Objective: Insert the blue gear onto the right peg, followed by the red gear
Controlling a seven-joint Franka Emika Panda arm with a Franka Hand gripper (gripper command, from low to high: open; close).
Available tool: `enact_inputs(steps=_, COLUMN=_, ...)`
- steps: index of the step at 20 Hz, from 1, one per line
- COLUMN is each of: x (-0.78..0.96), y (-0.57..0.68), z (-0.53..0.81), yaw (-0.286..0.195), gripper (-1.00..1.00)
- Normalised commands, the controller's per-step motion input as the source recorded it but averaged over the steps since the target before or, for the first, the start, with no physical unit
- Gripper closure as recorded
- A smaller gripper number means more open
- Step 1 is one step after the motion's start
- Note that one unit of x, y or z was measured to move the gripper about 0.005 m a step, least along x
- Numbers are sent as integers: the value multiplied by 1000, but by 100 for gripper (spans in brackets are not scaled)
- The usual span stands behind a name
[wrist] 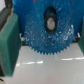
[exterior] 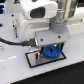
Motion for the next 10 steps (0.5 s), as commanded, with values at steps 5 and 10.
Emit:
enact_inputs(steps=5, x=15, y=64, z=151, yaw=0, gripper=-100)
enact_inputs(steps=10, x=-1, y=76, z=414, yaw=0, gripper=-100)
